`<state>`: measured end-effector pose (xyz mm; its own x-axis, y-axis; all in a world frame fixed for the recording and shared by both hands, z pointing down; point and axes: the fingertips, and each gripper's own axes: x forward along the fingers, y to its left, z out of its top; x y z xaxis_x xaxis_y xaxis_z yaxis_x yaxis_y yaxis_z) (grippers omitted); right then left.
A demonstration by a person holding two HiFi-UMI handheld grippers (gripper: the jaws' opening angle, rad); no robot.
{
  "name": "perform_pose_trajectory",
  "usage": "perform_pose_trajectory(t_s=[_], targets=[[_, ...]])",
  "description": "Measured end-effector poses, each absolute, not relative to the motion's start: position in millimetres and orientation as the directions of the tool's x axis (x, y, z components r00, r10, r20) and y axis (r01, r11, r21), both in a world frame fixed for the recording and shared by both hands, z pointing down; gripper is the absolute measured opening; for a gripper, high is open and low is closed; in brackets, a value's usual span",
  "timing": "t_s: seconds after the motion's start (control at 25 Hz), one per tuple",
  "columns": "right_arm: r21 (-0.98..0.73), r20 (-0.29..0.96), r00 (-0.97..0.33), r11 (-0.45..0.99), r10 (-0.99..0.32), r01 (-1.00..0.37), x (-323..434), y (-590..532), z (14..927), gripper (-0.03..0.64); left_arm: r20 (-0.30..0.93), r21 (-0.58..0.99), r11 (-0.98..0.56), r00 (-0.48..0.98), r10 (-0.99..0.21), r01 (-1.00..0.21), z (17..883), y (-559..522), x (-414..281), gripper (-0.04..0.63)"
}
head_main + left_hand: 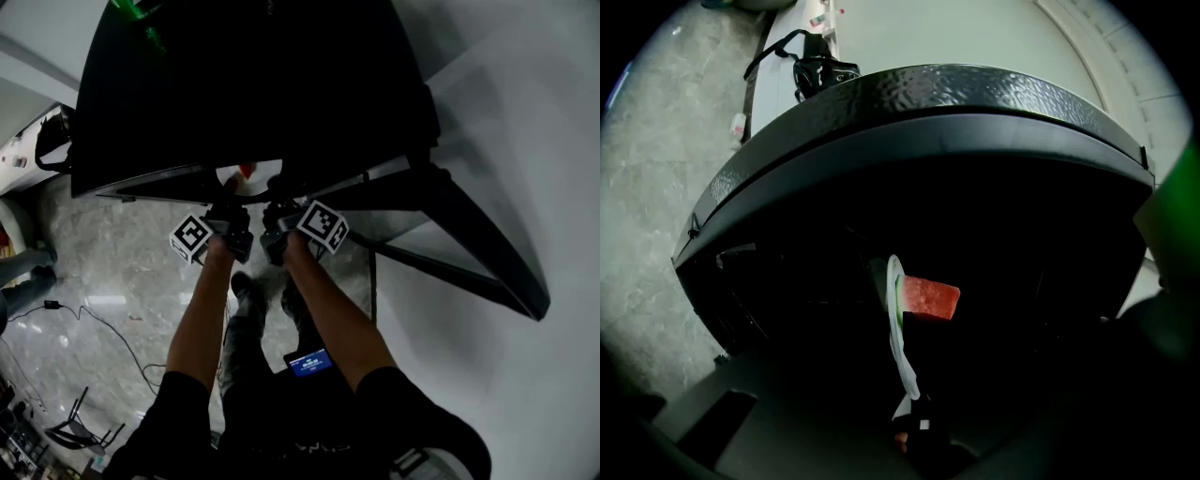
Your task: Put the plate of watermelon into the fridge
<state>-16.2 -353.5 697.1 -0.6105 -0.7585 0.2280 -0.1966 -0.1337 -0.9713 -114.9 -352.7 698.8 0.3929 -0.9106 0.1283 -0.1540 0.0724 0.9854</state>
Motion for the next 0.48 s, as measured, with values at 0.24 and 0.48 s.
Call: perform_pose_trajectory(t_s=[0.24,0.48], targets=[[-0.969,0.236,-0.543,-0.156,-0.806,-0.190,-13,-366,699,0.020,0.090,0.988,0.023,0.451,-0.888,-0.153,691,-348,-106,0.031],[-0.963,0.245,-0.551,-0.133,-0.798,-0.236,-14,-377,700,0.020,0.091,0.983,0.006,0.462,-0.882,-0.183,691,-349,-99,0.031]])
